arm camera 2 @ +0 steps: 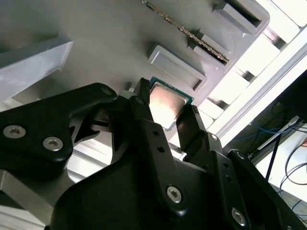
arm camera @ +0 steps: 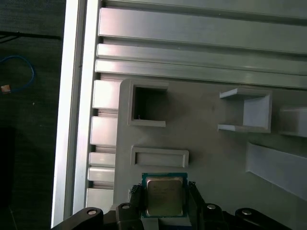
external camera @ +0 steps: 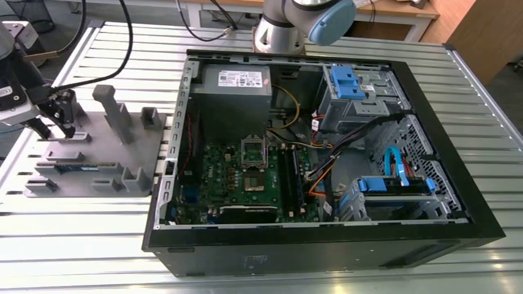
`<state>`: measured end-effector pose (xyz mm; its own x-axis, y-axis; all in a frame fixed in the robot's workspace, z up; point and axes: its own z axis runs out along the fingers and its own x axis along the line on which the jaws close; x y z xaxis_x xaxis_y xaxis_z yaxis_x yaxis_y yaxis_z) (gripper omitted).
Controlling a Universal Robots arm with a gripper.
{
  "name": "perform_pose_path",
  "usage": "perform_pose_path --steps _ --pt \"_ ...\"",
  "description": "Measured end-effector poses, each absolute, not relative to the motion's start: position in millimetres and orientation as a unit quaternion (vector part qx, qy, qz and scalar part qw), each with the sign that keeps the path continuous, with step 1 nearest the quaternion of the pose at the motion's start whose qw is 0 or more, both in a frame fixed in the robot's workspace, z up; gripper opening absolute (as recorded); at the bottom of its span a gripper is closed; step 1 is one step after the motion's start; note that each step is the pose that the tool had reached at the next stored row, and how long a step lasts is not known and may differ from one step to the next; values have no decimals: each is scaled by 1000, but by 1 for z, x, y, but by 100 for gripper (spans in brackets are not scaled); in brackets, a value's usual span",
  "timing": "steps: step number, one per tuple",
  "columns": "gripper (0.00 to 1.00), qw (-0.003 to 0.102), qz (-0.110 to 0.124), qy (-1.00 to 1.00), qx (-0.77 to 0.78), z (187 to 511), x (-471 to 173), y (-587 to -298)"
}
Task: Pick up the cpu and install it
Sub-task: 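Pick up the cpu and move it towards the insertion slot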
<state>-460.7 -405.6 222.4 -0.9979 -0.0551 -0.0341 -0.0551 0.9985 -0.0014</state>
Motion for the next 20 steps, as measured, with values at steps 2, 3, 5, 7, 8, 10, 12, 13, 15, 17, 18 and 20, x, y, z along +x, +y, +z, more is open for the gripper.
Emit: perform_pose_path --steps 2,3,5,7,8,10,12,13,15,17,18,20 --pt "47 17 0 999 -28 222 -461 -406" --pt "47 17 0 999 -28 223 -461 -406" --pt "47 17 0 999 -28 223 -461 -406" --pt "47 17 0 999 -28 223 -461 -406" --pt "47 17 0 999 -28 223 -461 -406" --pt "47 17 0 999 -28 223 -461 -406" --pt "47 17 0 999 -28 223 -461 -406" --pt "47 17 0 999 -28 223 -461 -406" --pt "47 17 0 999 -28 225 -461 -406" --pt "47 17 0 999 -28 228 -461 -406" --pt "47 17 0 999 -28 230 -461 -406" --pt "47 17 0 999 -28 236 -461 -406"
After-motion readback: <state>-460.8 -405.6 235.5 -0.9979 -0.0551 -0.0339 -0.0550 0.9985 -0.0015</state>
